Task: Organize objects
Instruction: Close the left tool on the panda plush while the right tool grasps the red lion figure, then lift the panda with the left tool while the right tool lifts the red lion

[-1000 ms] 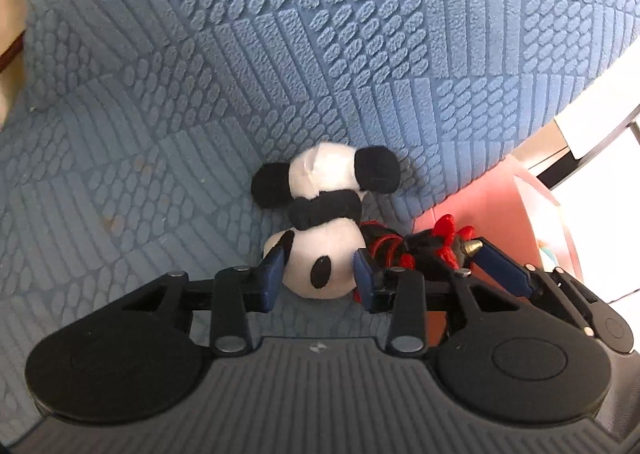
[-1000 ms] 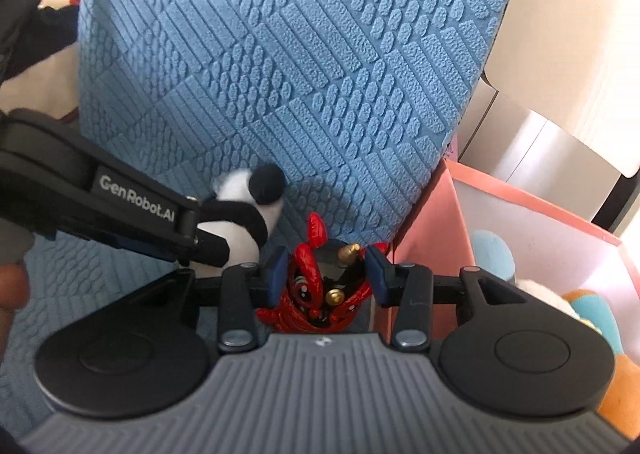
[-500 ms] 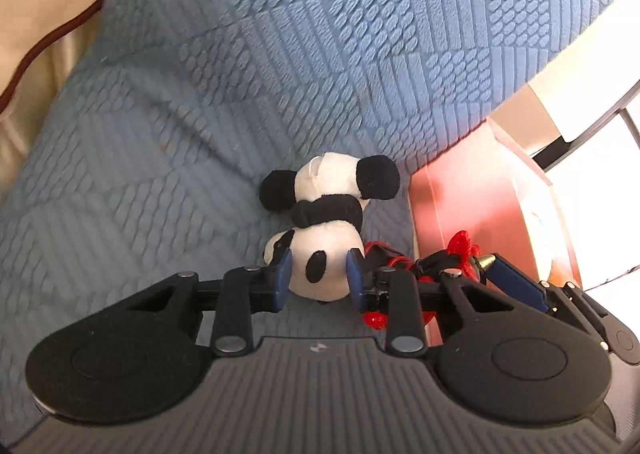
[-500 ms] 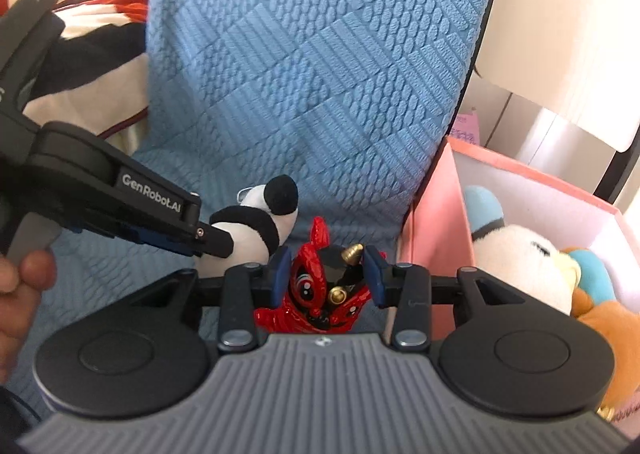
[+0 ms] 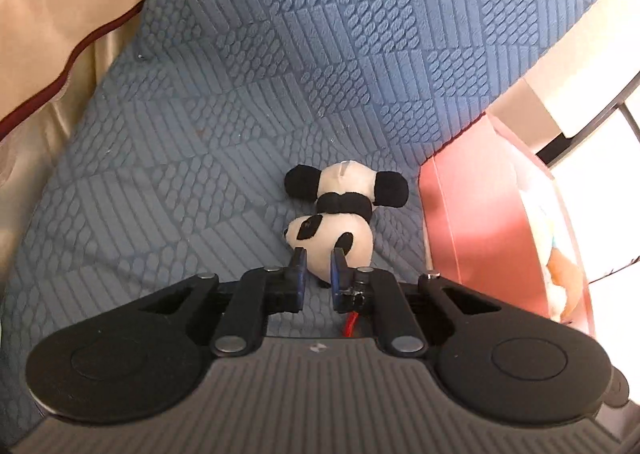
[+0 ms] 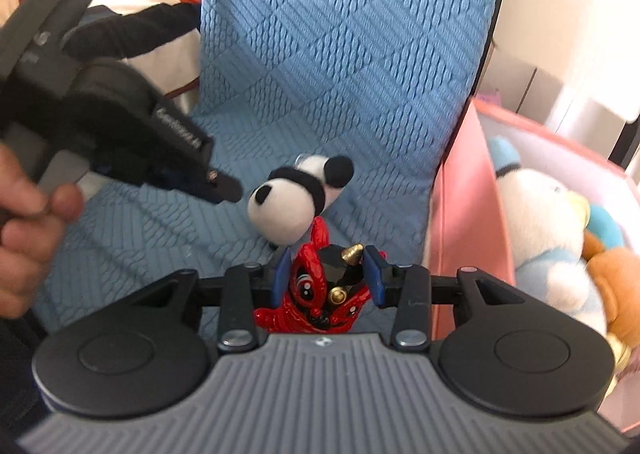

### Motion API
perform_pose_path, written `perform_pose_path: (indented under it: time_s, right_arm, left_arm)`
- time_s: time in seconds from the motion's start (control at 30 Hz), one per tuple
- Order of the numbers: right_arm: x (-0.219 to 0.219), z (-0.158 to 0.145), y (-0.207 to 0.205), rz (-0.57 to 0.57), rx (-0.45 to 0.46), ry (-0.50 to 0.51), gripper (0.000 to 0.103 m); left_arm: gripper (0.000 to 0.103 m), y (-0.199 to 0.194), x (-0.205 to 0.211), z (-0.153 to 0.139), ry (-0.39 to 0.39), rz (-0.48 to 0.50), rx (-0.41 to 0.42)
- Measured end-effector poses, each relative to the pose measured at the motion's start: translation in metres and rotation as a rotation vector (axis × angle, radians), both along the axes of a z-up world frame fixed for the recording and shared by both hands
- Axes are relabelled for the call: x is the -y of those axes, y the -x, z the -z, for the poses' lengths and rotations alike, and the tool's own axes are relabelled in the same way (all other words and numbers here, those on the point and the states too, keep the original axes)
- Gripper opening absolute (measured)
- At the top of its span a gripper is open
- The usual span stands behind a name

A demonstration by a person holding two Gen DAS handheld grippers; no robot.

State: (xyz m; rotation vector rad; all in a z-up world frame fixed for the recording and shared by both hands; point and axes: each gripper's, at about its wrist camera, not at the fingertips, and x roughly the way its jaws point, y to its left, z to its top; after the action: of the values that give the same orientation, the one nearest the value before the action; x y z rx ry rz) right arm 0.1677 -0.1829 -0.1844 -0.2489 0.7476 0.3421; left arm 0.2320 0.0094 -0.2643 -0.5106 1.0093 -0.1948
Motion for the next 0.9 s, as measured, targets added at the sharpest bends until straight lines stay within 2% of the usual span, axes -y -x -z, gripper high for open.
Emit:
perform_pose_path:
  time_s: [0.03, 0.07, 0.13, 0.17, 0.23, 0.27, 0.3, 0.5, 0.6, 0.7, 0.73, 0.8, 0.9]
  right_arm:
    - [-0.002, 0.001, 0.003, 0.000, 0.008, 0.009, 0.043]
    - [-0.003, 0.001, 0.003, 0.001, 0.010, 0.012, 0.043]
    - [-0.002, 0.001, 0.002, 0.007, 0.007, -0.007, 0.042]
    - [-0.002, 0.002, 0.001, 0.006, 0.002, -0.015, 0.043]
    - [-0.002, 0.005, -0.002, 0.003, -0.009, -0.031, 0.054]
    - [-0.001, 0.007, -0.004, 0.010, -0.014, -0.037, 0.066]
    - [-0.001, 0.009, -0.007, 0.024, -0.021, -0.039, 0.073]
    - [0.004, 0.020, -0.022, 0.052, -0.099, -0.096, 0.074]
    - [0.005, 0.030, -0.030, 0.072, -0.173, -0.143, 0.074]
    - [0.003, 0.036, -0.033, 0.087, -0.198, -0.164, 0.073]
    - [0.003, 0.036, -0.034, 0.087, -0.203, -0.170, 0.073]
    - [0.003, 0.036, -0.038, 0.091, -0.224, -0.189, 0.062]
    - [0.008, 0.036, -0.040, 0.100, -0.247, -0.219, 0.062]
  left_arm:
    - [0.027, -0.002, 0.001, 0.001, -0.002, 0.005, -0.011]
    - [0.042, -0.007, 0.003, 0.004, -0.005, 0.012, -0.021]
    - [0.062, -0.014, 0.007, 0.009, -0.022, 0.021, -0.021]
    - [0.066, -0.016, 0.008, 0.011, -0.031, 0.021, -0.016]
    - [0.067, -0.021, 0.010, 0.012, -0.030, 0.026, -0.007]
    - [0.067, -0.024, 0.010, 0.013, -0.023, 0.029, -0.004]
    - [0.068, -0.027, 0.010, 0.014, -0.018, 0.033, -0.003]
    - [0.068, -0.046, 0.016, 0.024, -0.035, 0.067, -0.020]
    - [0.068, -0.050, 0.015, 0.032, -0.006, 0.078, -0.029]
    - [0.068, -0.055, 0.011, 0.037, 0.039, 0.065, -0.046]
    - [0.068, -0.056, 0.012, 0.037, 0.036, 0.069, -0.043]
    - [0.068, -0.059, 0.015, 0.036, 0.024, 0.086, -0.038]
    - [0.068, -0.062, 0.020, 0.038, 0.033, 0.106, -0.041]
